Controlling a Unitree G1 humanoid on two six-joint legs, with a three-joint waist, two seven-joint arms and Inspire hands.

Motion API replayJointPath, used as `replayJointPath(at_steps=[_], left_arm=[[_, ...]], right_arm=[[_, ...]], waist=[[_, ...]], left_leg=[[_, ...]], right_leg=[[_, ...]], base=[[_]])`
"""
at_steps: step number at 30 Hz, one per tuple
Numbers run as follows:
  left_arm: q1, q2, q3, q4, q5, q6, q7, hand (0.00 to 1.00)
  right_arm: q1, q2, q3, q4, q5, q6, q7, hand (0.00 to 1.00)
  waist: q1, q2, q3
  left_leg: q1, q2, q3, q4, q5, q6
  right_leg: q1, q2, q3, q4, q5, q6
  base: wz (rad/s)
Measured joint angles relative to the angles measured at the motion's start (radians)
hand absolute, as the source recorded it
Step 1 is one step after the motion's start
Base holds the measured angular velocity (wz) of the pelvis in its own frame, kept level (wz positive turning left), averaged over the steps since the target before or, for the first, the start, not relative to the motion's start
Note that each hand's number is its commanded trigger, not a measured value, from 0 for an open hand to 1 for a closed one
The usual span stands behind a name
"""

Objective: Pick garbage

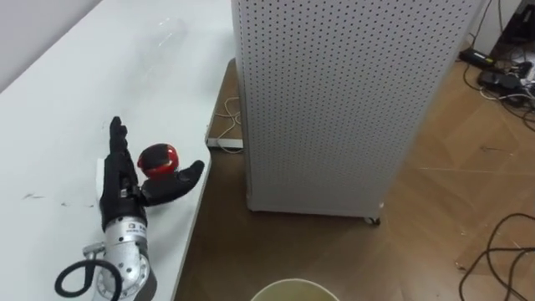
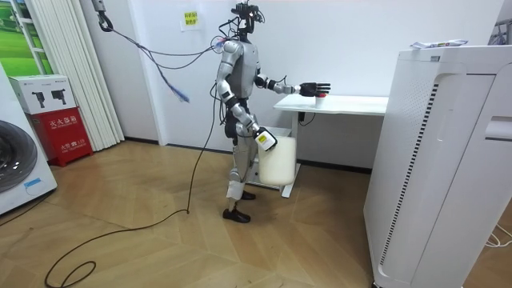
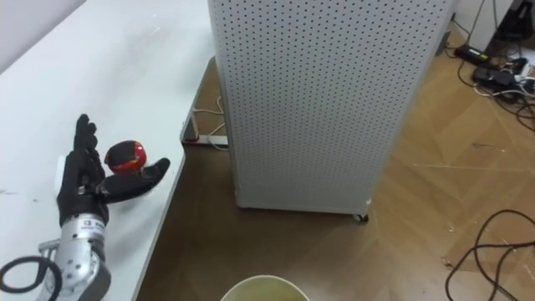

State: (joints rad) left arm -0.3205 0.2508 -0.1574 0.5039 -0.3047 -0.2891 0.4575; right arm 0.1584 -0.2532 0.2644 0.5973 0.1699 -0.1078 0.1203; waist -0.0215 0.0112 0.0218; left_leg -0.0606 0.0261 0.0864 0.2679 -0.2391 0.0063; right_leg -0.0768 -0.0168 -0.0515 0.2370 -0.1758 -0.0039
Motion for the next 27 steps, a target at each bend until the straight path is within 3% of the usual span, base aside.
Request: replayJointPath(at_steps=[2, 15, 16, 17, 18, 27], left_arm=[[-0.003, 0.011, 0.0, 0.023, -0.004, 0.0, 0.012, 0.0], [-0.005, 0.015, 0.0, 0.111, -0.02, 0.0, 0.034, 0.0], [-0.005, 0.015, 0.0, 0.114, -0.02, 0.0, 0.034, 0.06], [-0.005, 0.015, 0.0, 0.118, -0.02, 0.0, 0.033, 0.69], [-0.006, 0.015, 0.0, 0.124, -0.02, 0.0, 0.031, 1.0], [-0.017, 0.024, -0.002, 0.165, -0.062, 0.001, 0.006, 1.0]], right_arm=[[0.0, -0.008, 0.009, 0.0, 0.001, 0.0, -0.008, 1.0], [-0.001, -0.018, 0.041, 0.01, 0.0, 0.0, -0.015, 1.0], [-0.001, -0.018, 0.041, 0.011, 0.0, 0.0, -0.015, 1.0], [0.0, -0.02, 0.044, 0.011, 0.0, 0.0, -0.015, 1.0], [0.0, -0.022, 0.049, 0.011, -0.001, 0.0, -0.015, 1.0], [-0.003, -0.024, 0.051, 0.019, 0.0, 0.013, -0.014, 1.0]], waist=[[-0.003, 0.005, -0.0002], [-0.013, 0.008, 0.0022], [-0.014, 0.008, 0.0024], [-0.016, 0.008, 0.0025], [-0.019, 0.007, 0.0027], [-0.035, 0.004, 0.0048]], left_leg=[[0.004, 0.0, 0.003, 0.0, 0.0, 0.0], [0.002, 0.0, 0.007, -0.001, 0.0, 0.0], [0.002, 0.0, 0.007, -0.001, 0.0, 0.0], [0.001, 0.0, 0.007, -0.001, 0.0, 0.0], [0.001, 0.0, 0.007, -0.001, 0.0, 0.0], [-0.005, 0.001, 0.011, -0.002, 0.0, 0.0]], right_leg=[[0.001, 0.0, 0.01, 0.0, 0.0, 0.0], [-0.004, 0.001, 0.021, 0.001, 0.001, 0.001], [-0.005, 0.001, 0.021, 0.001, 0.001, 0.001], [-0.006, 0.0, 0.021, 0.001, 0.001, 0.001], [-0.006, 0.0, 0.021, 0.001, 0.001, 0.001], [-0.011, 0.001, 0.021, 0.001, 0.001, 0.002]], base=[[-0.1], [-0.01], [0.0], [0.0], [0.0], [0.0]])
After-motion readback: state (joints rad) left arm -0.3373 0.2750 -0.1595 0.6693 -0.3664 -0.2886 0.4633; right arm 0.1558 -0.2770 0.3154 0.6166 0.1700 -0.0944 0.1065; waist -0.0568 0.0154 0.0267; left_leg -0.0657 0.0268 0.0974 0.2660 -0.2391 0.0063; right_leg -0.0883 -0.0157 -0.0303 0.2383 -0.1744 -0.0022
